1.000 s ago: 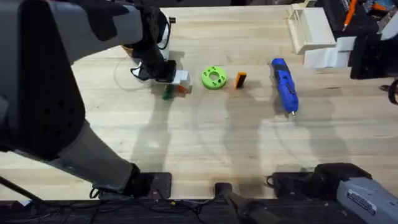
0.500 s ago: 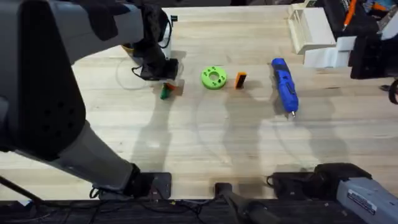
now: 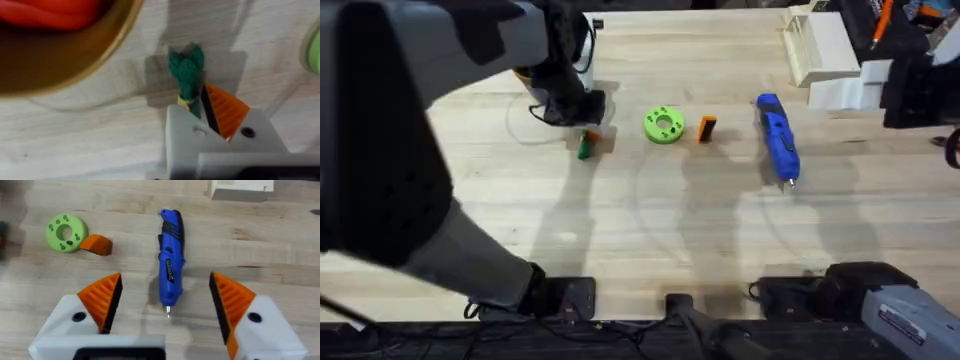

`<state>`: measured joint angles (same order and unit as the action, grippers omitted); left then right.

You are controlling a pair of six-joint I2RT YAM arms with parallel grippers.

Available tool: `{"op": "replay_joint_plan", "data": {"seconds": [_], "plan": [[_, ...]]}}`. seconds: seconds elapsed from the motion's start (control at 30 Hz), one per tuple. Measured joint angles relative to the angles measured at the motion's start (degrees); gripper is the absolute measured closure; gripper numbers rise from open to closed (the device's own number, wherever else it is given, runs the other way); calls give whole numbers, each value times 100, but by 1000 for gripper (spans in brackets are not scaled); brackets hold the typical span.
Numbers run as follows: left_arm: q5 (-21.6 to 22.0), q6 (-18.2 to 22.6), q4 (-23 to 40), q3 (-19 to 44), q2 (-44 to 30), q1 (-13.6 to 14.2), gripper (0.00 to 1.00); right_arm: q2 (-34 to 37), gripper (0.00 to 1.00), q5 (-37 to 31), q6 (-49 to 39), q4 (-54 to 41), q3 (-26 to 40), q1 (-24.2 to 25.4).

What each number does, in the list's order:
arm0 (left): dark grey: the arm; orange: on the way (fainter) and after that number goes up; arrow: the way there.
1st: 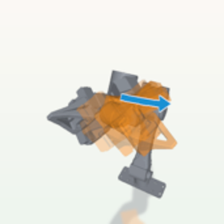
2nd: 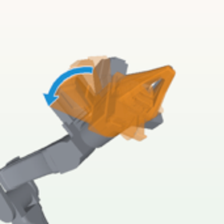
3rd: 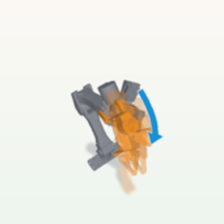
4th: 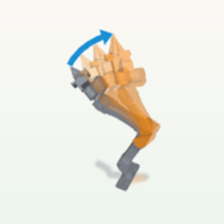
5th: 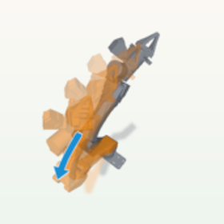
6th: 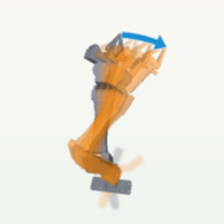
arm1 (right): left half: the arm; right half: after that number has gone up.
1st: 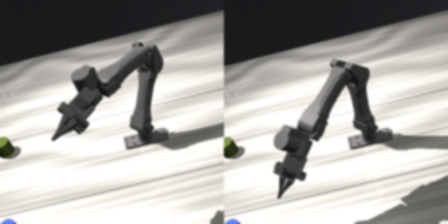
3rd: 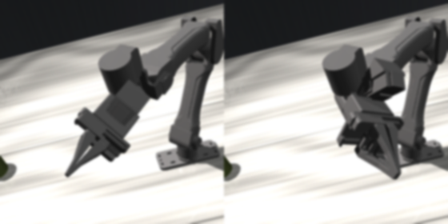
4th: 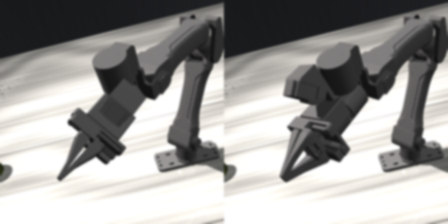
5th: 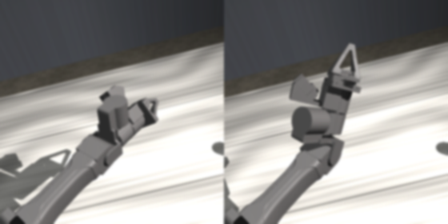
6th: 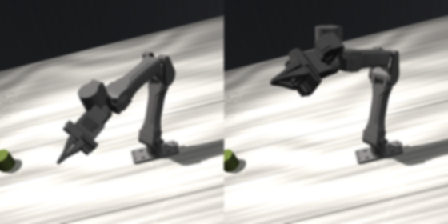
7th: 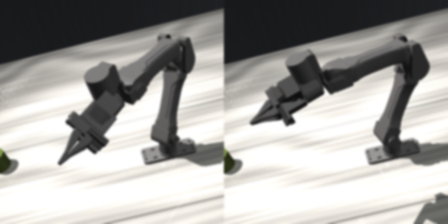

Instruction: Pick up the gripper from the table and insert it into the empty holder that is missing its gripper. Then pick up a screw, insert it into the mounting hole, and use the screwdriver to tighten it. Finally, clean up the table by picking up the vegetable and placing it into the bucket.

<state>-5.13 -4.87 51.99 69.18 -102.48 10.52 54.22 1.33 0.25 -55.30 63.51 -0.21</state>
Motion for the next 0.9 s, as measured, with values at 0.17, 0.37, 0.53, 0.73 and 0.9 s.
{"op": "replay_joint_plan", "data": {"seconds": [0.17,0.37,0.53,0.73,0.9], "plan": [[49,-30,223,247,965,0,989,0,8,-1,0,-1,0,0],[402,-3,397,759,2208,-67,989,0,8,-1,0,-1,0,0],[763,103,533,1049,2492,-186,989,0,9,-1,0,-1,0,0],[1109,190,566,1067,2409,-371,989,0,8,-1,0,-1,0,0],[1131,191,568,1067,2405,-457,989,0,8,-1,0,-1,0,0]]}}
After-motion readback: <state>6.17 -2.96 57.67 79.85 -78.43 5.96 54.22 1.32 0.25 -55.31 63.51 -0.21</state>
